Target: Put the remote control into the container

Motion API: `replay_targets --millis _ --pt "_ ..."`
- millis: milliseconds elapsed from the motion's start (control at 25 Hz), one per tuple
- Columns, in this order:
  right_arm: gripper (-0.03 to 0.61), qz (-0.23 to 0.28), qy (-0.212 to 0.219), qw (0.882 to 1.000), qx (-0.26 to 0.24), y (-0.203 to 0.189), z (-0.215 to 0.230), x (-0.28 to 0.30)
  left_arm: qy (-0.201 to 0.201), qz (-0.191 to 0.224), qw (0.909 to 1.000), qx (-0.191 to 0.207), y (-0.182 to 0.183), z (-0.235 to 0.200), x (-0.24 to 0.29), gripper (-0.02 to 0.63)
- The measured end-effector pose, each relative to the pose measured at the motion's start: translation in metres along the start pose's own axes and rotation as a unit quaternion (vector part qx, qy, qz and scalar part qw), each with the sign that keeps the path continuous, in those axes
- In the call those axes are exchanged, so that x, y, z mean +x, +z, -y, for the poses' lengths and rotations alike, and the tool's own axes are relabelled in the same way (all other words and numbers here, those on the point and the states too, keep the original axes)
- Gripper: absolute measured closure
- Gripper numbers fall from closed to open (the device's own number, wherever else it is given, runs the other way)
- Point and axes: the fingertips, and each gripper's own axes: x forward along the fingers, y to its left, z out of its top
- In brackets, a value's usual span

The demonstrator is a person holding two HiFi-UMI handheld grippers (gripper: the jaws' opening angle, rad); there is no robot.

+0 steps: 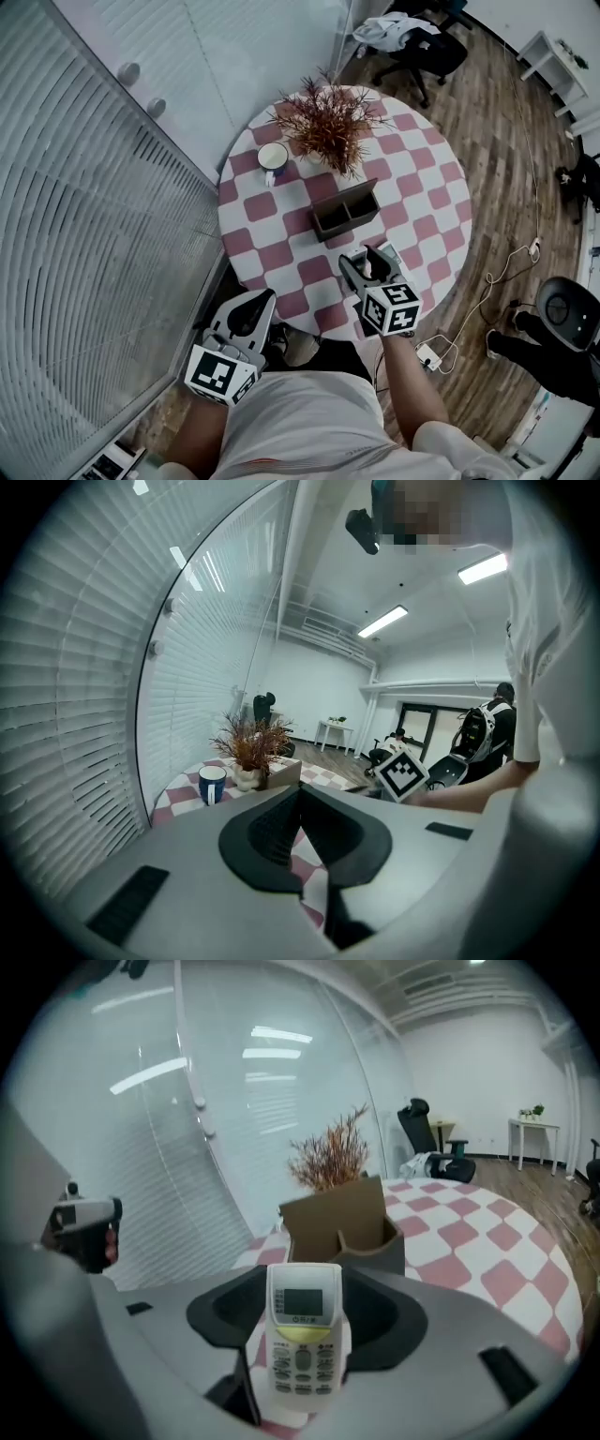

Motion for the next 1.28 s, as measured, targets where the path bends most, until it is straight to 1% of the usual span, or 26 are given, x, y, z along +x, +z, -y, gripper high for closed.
replay_targets --millis 40,120,240,320,400,520,640,800,1000,1120,1280 --pt "0.323 0.039 0.001 0.999 -0.002 0.019 0.000 -0.001 0.002 -0.001 1.0000 -0.002 -0.001 -0.001 -0.002 0.604" --pt "0.322 0.108 -0.003 0.994 -0.014 0.056 0.000 -0.002 0.007 -0.001 0.9999 -0.008 -0.002 -0.003 -0.005 0.604" --pt "0.323 0.192 -0.006 0.981 -0.020 0.100 -0.002 0.001 0.018 0.001 0.9994 -0.029 -0.004 -0.009 -0.009 0.604" --pt "0.324 0.228 -0.003 0.973 -0.015 0.117 -0.003 0.008 0.022 0.001 0.9990 -0.039 -0.008 -0.012 -0.010 0.604" --pt "0.322 0.248 -0.001 0.969 -0.016 0.126 -0.003 0.018 0.025 -0.001 0.9987 -0.044 -0.010 -0.014 -0.010 0.604" --pt "0.322 0.259 -0.014 0.965 -0.028 0.127 0.002 0.033 0.032 -0.003 0.9983 -0.048 -0.014 -0.016 -0.012 0.604" --pt "0.322 0.266 -0.029 0.963 -0.023 0.122 0.011 0.043 0.043 -0.009 0.9976 -0.053 -0.021 -0.021 -0.014 0.604" --pt "0.322 0.279 -0.022 0.960 -0.016 0.119 0.009 0.047 0.056 -0.023 0.9957 -0.069 -0.031 -0.025 -0.019 0.604" --pt "0.322 0.283 -0.015 0.958 -0.036 0.106 0.005 0.057 0.063 -0.021 0.9947 -0.078 -0.033 -0.027 -0.018 0.604" --pt "0.322 0.258 -0.019 0.964 -0.068 0.091 0.004 0.063 0.063 -0.021 0.9945 -0.081 -0.033 -0.026 -0.019 0.604" --pt "0.322 0.194 -0.033 0.970 -0.146 0.073 -0.006 0.078 0.064 -0.022 0.9941 -0.084 -0.034 -0.024 -0.020 0.604"
